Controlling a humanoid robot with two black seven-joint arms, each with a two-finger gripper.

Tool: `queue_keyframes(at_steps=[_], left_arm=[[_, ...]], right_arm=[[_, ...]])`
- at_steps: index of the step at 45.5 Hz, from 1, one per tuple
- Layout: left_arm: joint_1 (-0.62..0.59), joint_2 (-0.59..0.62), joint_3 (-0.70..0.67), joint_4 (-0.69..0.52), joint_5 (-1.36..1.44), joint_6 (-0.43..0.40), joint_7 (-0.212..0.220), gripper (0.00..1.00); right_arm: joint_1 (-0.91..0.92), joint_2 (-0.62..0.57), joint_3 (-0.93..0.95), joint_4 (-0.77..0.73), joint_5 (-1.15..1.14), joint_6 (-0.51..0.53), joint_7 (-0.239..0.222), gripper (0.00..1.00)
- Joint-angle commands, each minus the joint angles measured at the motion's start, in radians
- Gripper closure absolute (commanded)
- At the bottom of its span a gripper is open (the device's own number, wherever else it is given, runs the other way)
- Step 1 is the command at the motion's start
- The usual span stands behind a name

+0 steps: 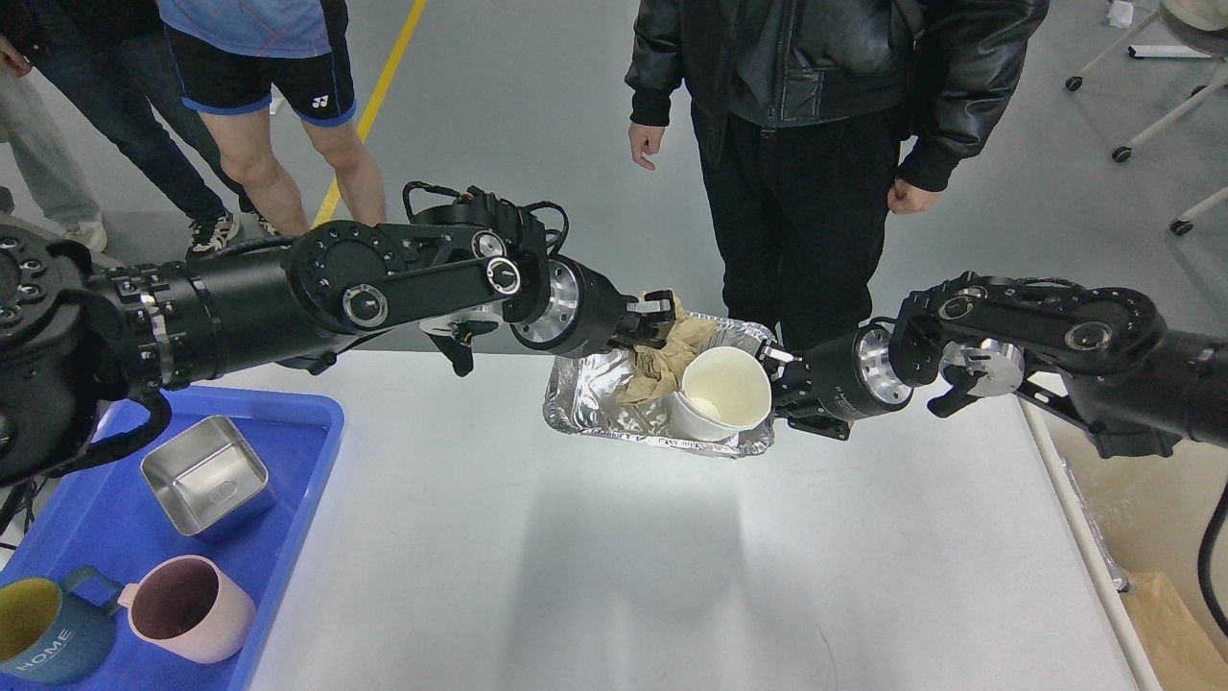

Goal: Tidy desktop

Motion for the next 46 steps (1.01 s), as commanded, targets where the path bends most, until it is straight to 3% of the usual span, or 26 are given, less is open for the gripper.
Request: queue_keyframes(at_steps=[1,4,15,26,46], left_arm=[[0.016,0.000,0.001,0.001,0.000,0.018,0.001,0.70],[0.016,0.000,0.003,-0.001,0.002,0.047,0.001,0.53],[0.013,0.018,0.003,-0.002,0.002,0.058,0.001,0.21],[0.011,0.032,0.004,-0.005,0.002,0.058,0.000,0.14],[-0.006,0.069,0.006,-0.021,0.000,0.058,0.000,0.12]], right_arm=[[-0.001,0.002,0.000,0.000,0.000,-0.001,0.000,1.00],[-0.001,0.002,0.000,0.000,0.000,-0.001,0.000,1.00],[-0.004,0.002,0.000,0.000,0.000,-0.001,0.000,1.00],[-0.002,0.008,0.000,-0.002,0.000,-0.001,0.000,1.00],[-0.002,0.010,0.000,-0.002,0.000,-0.001,0.000,1.00]])
